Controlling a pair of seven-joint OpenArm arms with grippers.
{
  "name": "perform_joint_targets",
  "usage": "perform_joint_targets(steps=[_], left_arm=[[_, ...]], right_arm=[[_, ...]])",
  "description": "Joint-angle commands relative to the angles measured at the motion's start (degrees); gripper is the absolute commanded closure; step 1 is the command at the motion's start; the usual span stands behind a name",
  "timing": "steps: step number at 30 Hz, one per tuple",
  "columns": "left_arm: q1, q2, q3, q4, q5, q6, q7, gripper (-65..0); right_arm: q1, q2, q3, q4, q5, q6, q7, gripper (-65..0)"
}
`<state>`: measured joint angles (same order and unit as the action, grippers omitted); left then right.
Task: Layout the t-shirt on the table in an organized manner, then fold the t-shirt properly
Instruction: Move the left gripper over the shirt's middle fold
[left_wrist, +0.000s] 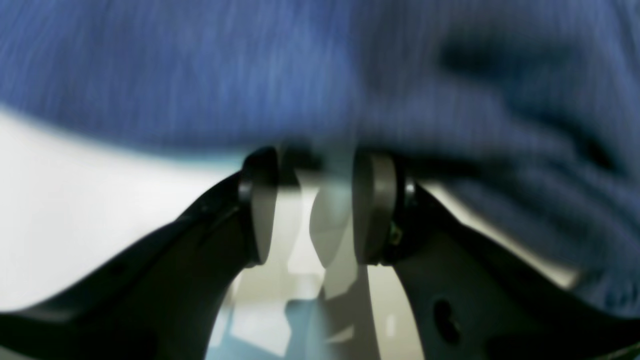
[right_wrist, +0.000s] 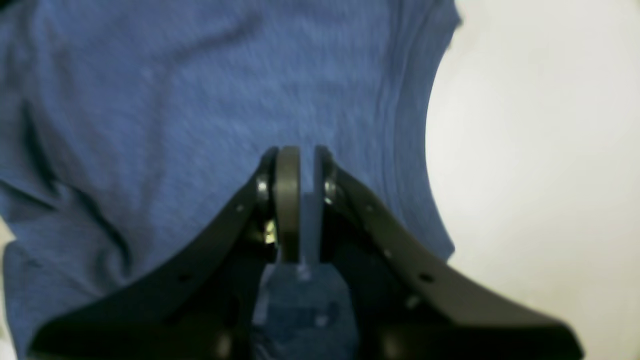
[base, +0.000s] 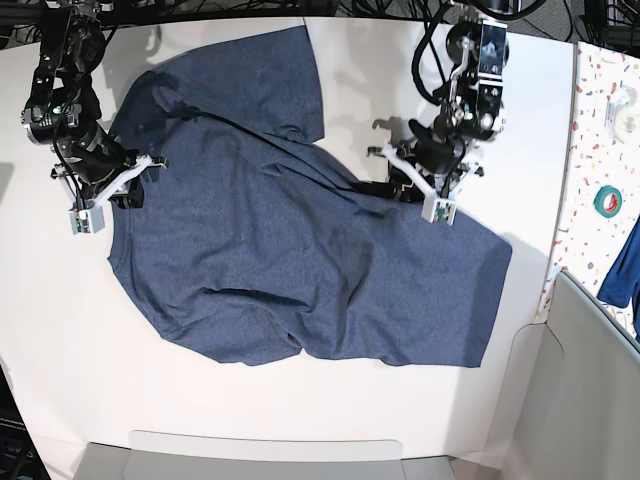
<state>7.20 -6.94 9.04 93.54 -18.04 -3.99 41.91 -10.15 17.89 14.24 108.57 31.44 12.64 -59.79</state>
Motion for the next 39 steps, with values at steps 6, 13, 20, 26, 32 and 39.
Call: perform_joint_targets(steps=[6, 13, 20, 26, 32, 39], left_arm=[[-2.8, 1.0, 0.1, -3.9, 0.2, 0.4, 2.6, -25.7], [-3.5, 1.9, 0.1, -4.9, 0.1, 0.1, 2.5, -24.0], [-3.3, 2.0, -0.3, -4.8, 0.1, 0.2, -3.0, 0.0], [-0.8, 1.6, -0.3, 2.1, 0.3, 0.2, -3.0, 0.0], [4.3, -1.3, -0.3, 11.7, 0.6, 0.3, -2.5, 0.0], [9.3, -3.4, -0.4, 16.8, 0.6, 0.3, -2.5, 0.0]], right_arm=[[-1.6, 0.6, 0.3, 0.3, 0.7, 0.2, 1.2, -5.9], [-2.5, 0.6, 0.3, 0.2, 0.6, 0.3, 1.3, -5.9], [-2.5, 0.6, -2.2, -0.4, 0.5, 0.3, 1.5, -5.8], [-2.3, 0.6, -2.1, -2.8, 0.5, 0.3, 1.5, -5.8], [-2.2, 0.6, -2.1, -2.7, 0.5, 0.3, 1.5, -5.7], [-2.2, 0.6, -2.1, -2.7, 0.5, 0.3, 1.5, -5.7]])
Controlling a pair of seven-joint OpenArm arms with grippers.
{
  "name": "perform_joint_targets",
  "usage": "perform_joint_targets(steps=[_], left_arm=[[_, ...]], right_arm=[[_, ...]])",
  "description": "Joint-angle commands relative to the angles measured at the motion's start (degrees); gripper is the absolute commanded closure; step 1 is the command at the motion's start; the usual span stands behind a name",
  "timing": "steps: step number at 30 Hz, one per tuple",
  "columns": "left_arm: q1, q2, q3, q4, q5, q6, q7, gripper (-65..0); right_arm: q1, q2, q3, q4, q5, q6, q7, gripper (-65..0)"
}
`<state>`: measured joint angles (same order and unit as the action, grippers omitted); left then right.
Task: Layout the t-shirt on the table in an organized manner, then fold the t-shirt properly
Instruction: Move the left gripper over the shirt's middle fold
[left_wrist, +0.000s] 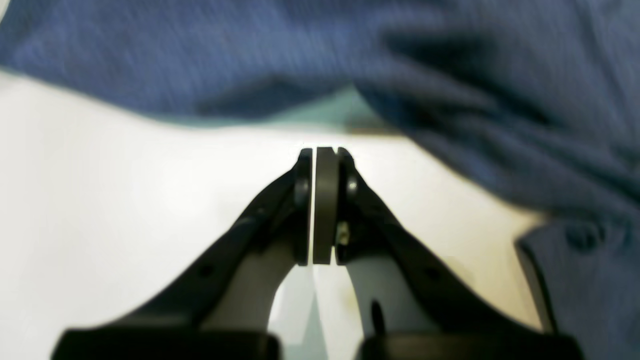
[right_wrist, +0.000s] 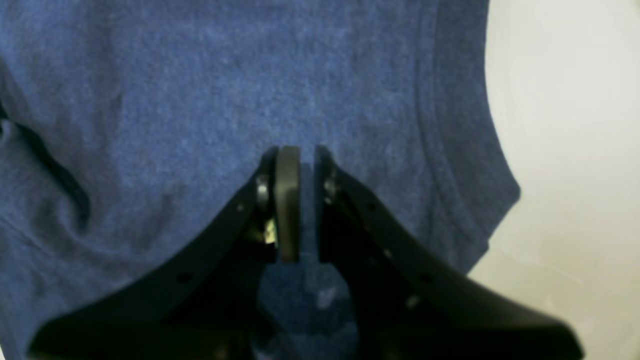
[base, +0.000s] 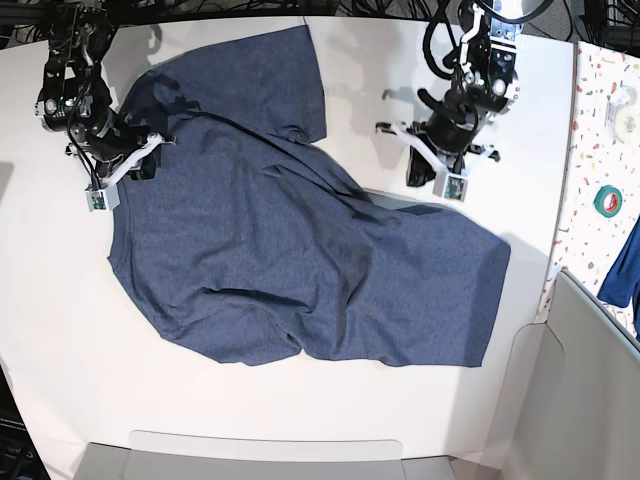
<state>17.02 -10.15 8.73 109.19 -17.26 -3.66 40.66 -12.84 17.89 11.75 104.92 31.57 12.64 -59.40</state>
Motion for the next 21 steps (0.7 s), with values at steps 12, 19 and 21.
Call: perform_joint_targets(steps=[12, 19, 21], left_arm=[[1.2, -3.6, 0.5, 1.3, 0.8, 0.0, 6.9, -15.2], [-0.1, -8.4, 7.2, 1.1, 11.0, 0.1, 6.2, -15.6], [-1.9, -8.4, 10.7, 0.7, 16.8, 0.1, 6.2, -16.8]], right_arm=[[0.2, 0.7, 0.4, 1.0, 0.4, 0.3, 1.1, -5.7], [0.6, 0.7, 0.4, 1.0, 0.4, 0.3, 1.1, -5.7], [0.6, 0.7, 0.4, 1.0, 0.4, 0.3, 1.1, -5.7]])
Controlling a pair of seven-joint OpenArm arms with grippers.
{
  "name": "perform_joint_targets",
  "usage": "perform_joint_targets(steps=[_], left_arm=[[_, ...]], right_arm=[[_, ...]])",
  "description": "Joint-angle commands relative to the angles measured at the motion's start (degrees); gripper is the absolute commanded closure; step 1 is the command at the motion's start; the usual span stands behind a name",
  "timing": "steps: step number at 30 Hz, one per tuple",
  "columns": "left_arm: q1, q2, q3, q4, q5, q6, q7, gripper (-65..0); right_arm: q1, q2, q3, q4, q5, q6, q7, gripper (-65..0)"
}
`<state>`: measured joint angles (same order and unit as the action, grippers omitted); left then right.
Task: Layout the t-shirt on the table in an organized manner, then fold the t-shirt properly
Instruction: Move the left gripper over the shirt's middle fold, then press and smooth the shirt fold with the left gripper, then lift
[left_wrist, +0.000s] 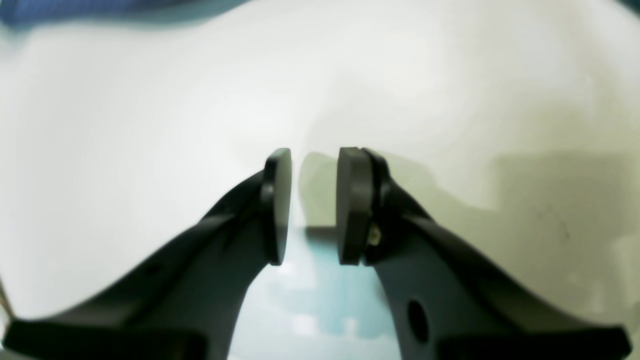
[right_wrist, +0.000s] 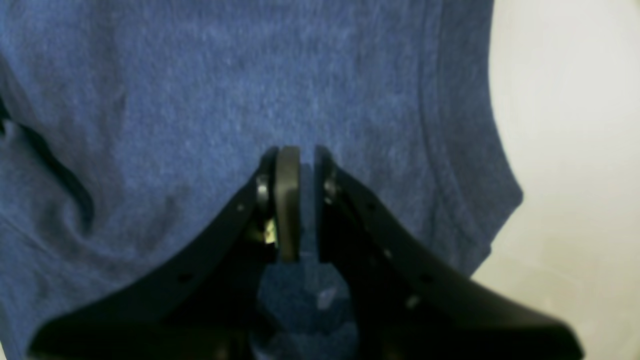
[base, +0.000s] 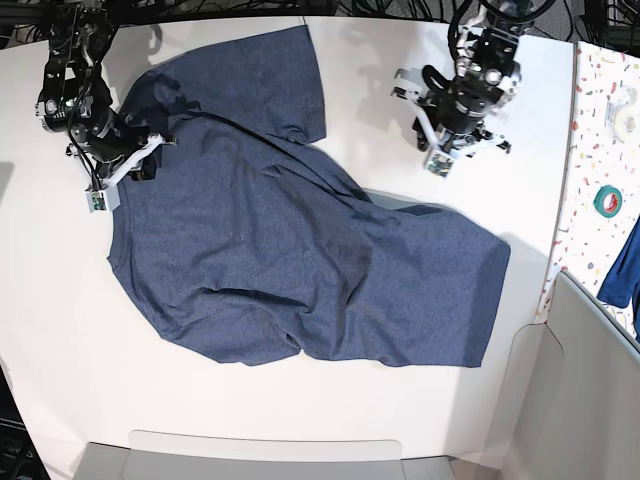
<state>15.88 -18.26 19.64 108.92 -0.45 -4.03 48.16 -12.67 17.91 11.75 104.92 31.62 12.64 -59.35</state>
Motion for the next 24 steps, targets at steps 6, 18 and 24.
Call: perform_joint_targets(steps=[6, 18, 24], left_arm=[[-4.7, -0.2, 11.7, -4.5, 13.9, 4.3, -1.3, -22.5], [-10.0, 6.3, 19.0, -19.1, 15.6, 10.4, -4.9, -23.8], [-13.5, 8.5, 19.2, -23.9, 14.6, 10.4, -5.3, -23.8]], right_arm=[[0.5, 0.6, 0.4, 1.0, 0.3, 0.3, 1.0, -5.7], [0.4, 0.6, 0.4, 1.1, 0.3, 0.3, 1.0, -5.7], [0.4, 0.6, 0.4, 1.1, 0.3, 0.3, 0.9, -5.7]])
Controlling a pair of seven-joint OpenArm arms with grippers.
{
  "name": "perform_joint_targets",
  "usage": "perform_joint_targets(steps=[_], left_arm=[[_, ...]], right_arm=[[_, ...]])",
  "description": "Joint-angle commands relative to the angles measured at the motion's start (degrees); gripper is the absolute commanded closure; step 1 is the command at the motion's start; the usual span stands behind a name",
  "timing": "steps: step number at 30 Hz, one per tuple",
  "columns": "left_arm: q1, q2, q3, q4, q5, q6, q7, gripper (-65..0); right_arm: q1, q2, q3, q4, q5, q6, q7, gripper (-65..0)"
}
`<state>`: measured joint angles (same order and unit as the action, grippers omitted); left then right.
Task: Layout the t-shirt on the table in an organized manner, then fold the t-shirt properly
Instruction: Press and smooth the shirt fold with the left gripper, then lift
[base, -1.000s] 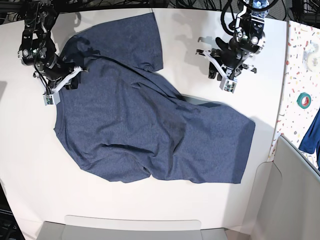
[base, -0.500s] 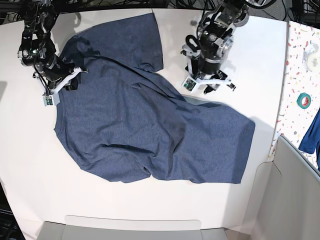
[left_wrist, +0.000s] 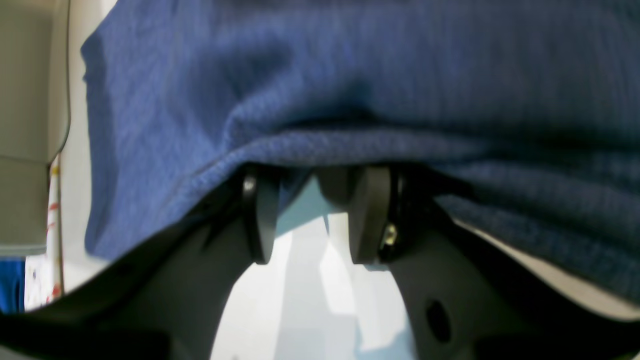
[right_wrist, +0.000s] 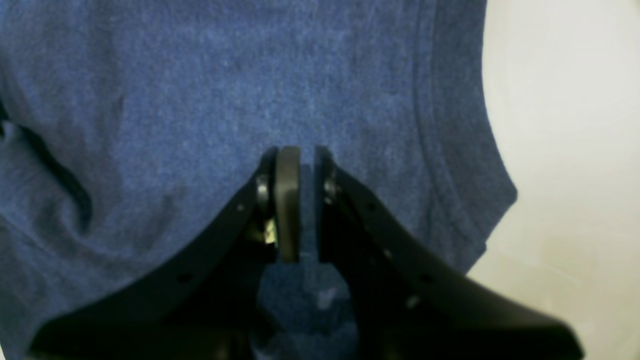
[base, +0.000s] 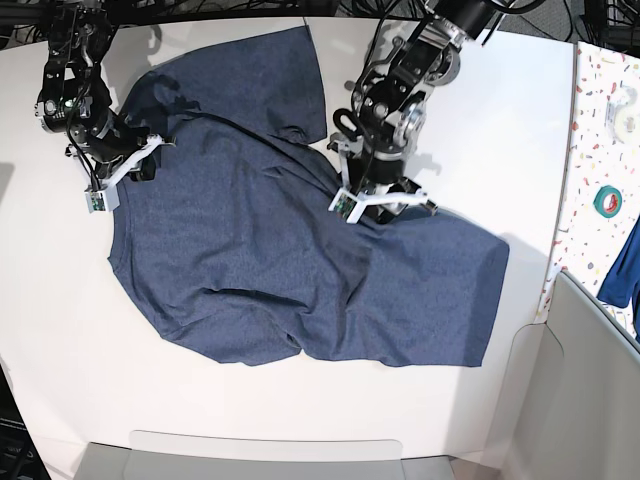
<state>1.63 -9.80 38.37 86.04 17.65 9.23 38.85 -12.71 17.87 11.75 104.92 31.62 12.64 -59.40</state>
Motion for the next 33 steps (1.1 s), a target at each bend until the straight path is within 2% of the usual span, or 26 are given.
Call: perform_joint_targets(steps=[1, 8, 13, 15, 17, 18, 19, 22, 28, 33], left_arm=[[0.4, 0.2, 0.4, -1.3, -4.5, -2.9, 4.0, -23.8], [-5.7, -0.1, 0.2, -7.3, -14.4, -2.9, 4.0, -23.8], [-7.0, -0.3, 0.4, -9.0, -16.8, -2.9, 4.0, -22.5], [-7.0, -1.1, 0.4, -8.8, -16.9, -2.9, 3.8, -17.1], [-6.9, -1.8, 0.3, -8.7, -16.9, -2.9, 2.9, -8.1], [-6.8, -1.8, 0.1, -8.7, -16.9, -2.9, 2.6, -1.6], [-6.8, -1.8, 0.0, -8.7, -16.9, -2.9, 2.6, 0.0], [-6.4, -3.3, 0.0, -7.6, -16.8, -2.9, 2.3, -0.6], [-1.5, -5.7, -2.4, 3.8, -16.6, -2.9, 2.9, 0.0], [2.8, -7.5, -5.5, 12.3, -16.6, -2.9, 3.1, 0.0]], right_arm=[[0.4, 0.6, 0.4, 1.1, 0.3, 0.3, 1.0, -5.7], [0.4, 0.6, 0.4, 1.1, 0.3, 0.3, 0.9, -5.7], [0.4, 0.6, 0.4, 1.1, 0.3, 0.3, 0.9, -5.7], [0.4, 0.6, 0.4, 1.1, 0.3, 0.3, 0.9, -5.7], [0.5, 0.6, 0.4, 1.1, 0.3, 0.3, 1.0, -5.7], [0.7, 0.6, 0.4, 1.1, 0.3, 0.3, 1.0, -5.7], [1.3, 0.6, 0.4, 1.1, 0.5, 0.3, 1.0, -5.7], [3.1, 0.5, 0.4, 1.3, 0.7, 0.3, 0.8, -5.7], [6.5, -4.4, -0.2, 3.3, 0.3, 0.2, 0.7, -5.7], [10.2, -5.8, -6.3, -2.2, -5.1, 0.2, 0.7, -5.8]])
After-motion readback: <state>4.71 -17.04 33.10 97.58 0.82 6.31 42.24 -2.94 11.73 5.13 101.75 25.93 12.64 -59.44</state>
